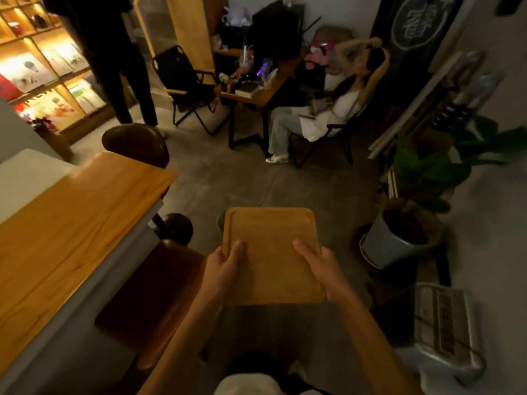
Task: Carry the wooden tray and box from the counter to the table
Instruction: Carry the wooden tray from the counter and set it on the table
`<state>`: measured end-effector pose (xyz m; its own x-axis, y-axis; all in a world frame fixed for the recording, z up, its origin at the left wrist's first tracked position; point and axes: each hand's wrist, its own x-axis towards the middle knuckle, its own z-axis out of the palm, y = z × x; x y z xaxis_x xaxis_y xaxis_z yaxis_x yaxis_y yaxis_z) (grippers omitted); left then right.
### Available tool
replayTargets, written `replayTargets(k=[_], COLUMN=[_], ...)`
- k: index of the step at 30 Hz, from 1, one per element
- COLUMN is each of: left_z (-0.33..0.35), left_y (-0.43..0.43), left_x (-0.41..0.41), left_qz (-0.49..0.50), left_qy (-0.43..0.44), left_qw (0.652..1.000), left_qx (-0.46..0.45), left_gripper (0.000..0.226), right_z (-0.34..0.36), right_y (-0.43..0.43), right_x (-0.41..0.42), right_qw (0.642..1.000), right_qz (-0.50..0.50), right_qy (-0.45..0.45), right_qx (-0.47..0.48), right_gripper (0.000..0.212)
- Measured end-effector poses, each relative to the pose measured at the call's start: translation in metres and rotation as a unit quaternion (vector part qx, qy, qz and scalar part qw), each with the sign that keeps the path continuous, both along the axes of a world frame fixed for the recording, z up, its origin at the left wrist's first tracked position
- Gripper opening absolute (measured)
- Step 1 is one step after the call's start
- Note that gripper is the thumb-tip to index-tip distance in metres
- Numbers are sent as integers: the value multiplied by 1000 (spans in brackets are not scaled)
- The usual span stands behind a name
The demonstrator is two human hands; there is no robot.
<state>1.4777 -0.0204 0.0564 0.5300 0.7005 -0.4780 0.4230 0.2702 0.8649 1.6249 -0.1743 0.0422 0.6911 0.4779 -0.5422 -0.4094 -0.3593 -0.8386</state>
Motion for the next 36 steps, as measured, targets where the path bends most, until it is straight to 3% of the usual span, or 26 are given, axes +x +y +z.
replayTargets(k=[8, 12, 15, 18, 21, 25, 31, 36], left_z=[-13, -29, -27, -21, -18, -21, -30, -22], left_y=[115, 201, 255, 297, 335, 400, 480, 540], left_x=[169, 246, 289, 324, 351, 371, 401, 426], left_qz=[94, 177, 225, 303, 403, 465, 528, 586], left_qy=[-21, -43, -55, -106, -173, -145, -127, -72], left_qw=[994, 981, 971, 945, 897, 874, 839, 806], left_qx=[-45, -63, -58, -70, -50, 7, 31, 52], left_gripper=[37, 38, 38, 25, 28, 30, 33, 38], right_z=[-15, -20, -17, -16, -18, -26, -30, -16], right_y=[149, 257, 336, 415, 489, 587, 763, 885], right_x=[199, 293, 346, 388, 414, 453, 515, 520], right_qw=[995, 988, 980, 975, 962, 907, 807, 704], right_qz=[95, 153, 198, 222, 269, 403, 588, 710], right_qy=[12, 2, -3, 1, 39, 122, 0, 12], right_qx=[-15, -1, 7, 1, 5, 30, 47, -6], right_gripper=[66, 48, 47, 51, 56, 59, 41, 41])
